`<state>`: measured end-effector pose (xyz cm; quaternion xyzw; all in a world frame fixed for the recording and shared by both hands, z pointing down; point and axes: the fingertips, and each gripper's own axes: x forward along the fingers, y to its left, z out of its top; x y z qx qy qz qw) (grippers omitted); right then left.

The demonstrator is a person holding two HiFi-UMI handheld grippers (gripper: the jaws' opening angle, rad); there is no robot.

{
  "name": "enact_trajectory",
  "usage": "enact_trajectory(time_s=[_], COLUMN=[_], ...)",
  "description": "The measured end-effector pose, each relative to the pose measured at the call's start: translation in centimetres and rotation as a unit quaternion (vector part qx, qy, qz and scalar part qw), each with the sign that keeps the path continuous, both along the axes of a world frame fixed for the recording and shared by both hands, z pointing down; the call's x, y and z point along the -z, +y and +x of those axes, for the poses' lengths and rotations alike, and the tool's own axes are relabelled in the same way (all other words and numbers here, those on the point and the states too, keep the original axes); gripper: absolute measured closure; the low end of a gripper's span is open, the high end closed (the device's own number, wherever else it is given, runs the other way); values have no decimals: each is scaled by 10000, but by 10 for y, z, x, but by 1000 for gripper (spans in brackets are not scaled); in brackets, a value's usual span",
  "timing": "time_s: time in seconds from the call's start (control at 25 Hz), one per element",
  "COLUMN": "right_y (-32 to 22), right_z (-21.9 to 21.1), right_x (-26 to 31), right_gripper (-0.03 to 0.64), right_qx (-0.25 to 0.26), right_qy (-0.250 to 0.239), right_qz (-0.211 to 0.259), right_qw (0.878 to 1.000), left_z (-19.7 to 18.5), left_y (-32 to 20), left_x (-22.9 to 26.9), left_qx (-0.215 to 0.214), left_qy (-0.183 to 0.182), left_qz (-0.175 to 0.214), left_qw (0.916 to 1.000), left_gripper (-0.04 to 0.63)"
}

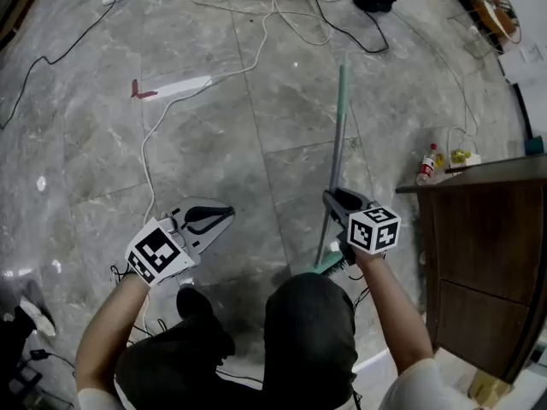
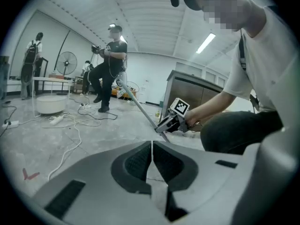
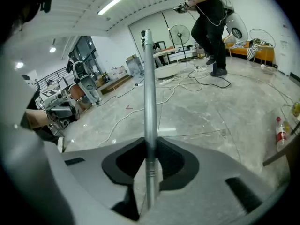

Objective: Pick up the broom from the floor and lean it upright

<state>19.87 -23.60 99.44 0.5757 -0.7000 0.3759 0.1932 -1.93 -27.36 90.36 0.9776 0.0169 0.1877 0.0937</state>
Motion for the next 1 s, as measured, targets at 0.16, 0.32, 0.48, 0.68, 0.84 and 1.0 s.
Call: enact_trajectory(time_s=[0.16, 0.32, 0.48, 0.68, 0.84, 1.0], right_y=[29, 63, 95, 129, 151, 170], right_z=[31, 67, 95, 120, 139, 151], right_x=[28, 51, 70, 87, 98, 108], right_gripper=[535, 537, 538, 538, 538, 537], right_qx=[-478, -1024, -1531, -2066, -2430, -2644], right_qy=[15, -113, -290, -469, -576, -616], right_qz=[108, 148, 198, 281, 423, 490], right_qw=[9988, 9946, 9876, 9769, 9674, 9612], left_z=[19, 44, 67, 91, 111, 132], left_y=[5, 14, 27, 46, 56, 69], left_x=[21, 44, 62, 76, 84, 87], left_qx=[-300, -596, -976, -1516, -1787, -2050], left_qy=[-33, 28, 32, -51, 0, -10], left_qz=[52, -77, -14, 29, 63, 105], left_qw=[9995, 9982, 9952, 9884, 9839, 9787], left_gripper=[584, 584, 584, 584, 584, 584])
